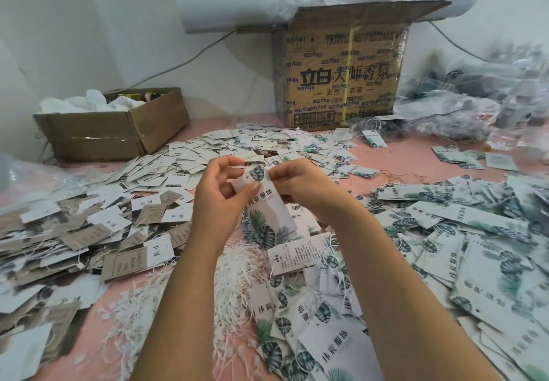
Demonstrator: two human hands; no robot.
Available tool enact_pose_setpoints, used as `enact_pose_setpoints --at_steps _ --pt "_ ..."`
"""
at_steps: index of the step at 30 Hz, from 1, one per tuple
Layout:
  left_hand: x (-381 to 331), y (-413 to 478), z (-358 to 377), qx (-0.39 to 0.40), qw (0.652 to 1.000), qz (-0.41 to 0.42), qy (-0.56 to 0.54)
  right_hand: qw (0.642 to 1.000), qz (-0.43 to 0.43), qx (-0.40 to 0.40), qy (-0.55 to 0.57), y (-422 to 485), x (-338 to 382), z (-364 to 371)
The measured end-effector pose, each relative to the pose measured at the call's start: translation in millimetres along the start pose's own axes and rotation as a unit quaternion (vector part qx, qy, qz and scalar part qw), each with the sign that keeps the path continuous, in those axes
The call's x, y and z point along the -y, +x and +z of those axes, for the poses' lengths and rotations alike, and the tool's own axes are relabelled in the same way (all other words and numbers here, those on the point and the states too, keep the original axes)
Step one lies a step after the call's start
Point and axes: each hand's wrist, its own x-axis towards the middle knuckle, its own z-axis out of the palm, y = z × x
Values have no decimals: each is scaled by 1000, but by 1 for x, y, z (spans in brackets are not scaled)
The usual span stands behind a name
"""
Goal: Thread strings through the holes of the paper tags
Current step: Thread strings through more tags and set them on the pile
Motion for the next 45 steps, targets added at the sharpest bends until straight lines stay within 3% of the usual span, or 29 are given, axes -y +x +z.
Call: enact_pose_setpoints --at_steps 5,7,13,18,21,25,28,36,45 --pt "0 0 -1 -18 1000 4 15 996 30 28 74 -1 4 -5" --pt "1 0 -1 -19 999 10 36 999 23 35 31 -2 3 -5" --pt "7 0 5 13 996 -38 84 989 61 -70 -115 0 2 -12" --pt "20 -1 3 41 979 -54 192 909 135 -135 -371 -4 -13 -35" --pt "26 0 1 49 961 -55 265 860 228 -131 -438 -10 -18 -51" --pt "32 -1 0 87 909 -66 402 843 264 -117 -454 -16 -21 -63" --pt "36 -3 -1 119 887 -86 438 832 277 -97 -471 -17 -21 -65" --pt "43 -3 -4 130 879 -95 449 818 302 -62 -485 -12 -28 -68" --pt "47 -7 -2 107 871 -34 479 813 297 -53 -499 -10 -34 -70"
